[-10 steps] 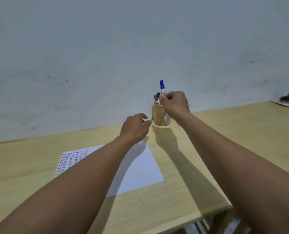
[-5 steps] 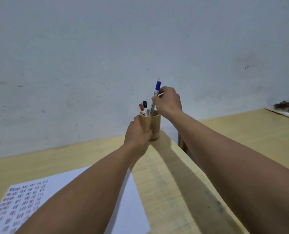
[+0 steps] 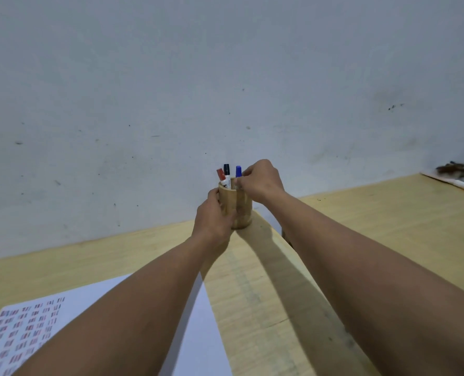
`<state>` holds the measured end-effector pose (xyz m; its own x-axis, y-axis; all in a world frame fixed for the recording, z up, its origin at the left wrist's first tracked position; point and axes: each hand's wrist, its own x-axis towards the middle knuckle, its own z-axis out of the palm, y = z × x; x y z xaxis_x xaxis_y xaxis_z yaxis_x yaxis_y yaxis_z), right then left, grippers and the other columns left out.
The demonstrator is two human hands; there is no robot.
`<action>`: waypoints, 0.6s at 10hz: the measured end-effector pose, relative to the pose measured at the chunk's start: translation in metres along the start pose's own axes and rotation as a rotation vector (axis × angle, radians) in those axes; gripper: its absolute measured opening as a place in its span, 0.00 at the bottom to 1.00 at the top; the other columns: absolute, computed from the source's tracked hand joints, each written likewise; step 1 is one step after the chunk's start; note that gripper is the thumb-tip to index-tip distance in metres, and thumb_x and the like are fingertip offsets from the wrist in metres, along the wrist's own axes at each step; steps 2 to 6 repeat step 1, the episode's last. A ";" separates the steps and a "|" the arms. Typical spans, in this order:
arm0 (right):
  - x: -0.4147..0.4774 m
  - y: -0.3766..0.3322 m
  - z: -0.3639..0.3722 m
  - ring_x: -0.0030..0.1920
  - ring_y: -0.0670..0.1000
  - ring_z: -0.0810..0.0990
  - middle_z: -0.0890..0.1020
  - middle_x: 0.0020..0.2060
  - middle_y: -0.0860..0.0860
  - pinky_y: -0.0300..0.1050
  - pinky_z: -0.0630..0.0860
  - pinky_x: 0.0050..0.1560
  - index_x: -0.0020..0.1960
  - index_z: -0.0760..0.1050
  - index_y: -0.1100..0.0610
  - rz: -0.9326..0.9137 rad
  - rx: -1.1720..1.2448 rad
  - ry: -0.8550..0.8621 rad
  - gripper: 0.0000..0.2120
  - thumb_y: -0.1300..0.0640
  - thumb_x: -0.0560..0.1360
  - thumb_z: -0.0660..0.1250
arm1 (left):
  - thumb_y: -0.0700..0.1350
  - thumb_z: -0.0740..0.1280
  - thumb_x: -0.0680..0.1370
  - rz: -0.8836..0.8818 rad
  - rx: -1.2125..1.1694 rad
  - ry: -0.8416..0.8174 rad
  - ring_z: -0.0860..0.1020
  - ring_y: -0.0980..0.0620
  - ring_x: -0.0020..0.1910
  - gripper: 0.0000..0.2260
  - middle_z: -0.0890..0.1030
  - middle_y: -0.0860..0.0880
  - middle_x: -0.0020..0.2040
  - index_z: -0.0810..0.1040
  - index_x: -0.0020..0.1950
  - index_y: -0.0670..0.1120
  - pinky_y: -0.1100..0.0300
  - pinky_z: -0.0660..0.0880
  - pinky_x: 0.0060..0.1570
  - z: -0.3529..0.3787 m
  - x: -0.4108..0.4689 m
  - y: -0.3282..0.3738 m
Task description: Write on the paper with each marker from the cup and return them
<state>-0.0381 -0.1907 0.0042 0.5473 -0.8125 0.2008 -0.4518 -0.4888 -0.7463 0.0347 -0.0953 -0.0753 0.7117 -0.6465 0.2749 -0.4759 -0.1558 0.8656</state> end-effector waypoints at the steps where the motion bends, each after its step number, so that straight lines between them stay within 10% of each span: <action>1: -0.004 -0.004 -0.002 0.49 0.60 0.84 0.84 0.49 0.60 0.51 0.82 0.50 0.57 0.81 0.66 0.015 0.019 0.055 0.12 0.66 0.73 0.71 | 0.43 0.70 0.79 -0.052 -0.043 0.026 0.76 0.51 0.54 0.25 0.77 0.49 0.63 0.67 0.75 0.47 0.75 0.70 0.35 -0.009 -0.006 0.007; 6: -0.004 -0.004 -0.002 0.49 0.60 0.84 0.84 0.49 0.60 0.51 0.82 0.50 0.57 0.81 0.66 0.015 0.019 0.055 0.12 0.66 0.73 0.71 | 0.43 0.70 0.79 -0.052 -0.043 0.026 0.76 0.51 0.54 0.25 0.77 0.49 0.63 0.67 0.75 0.47 0.75 0.70 0.35 -0.009 -0.006 0.007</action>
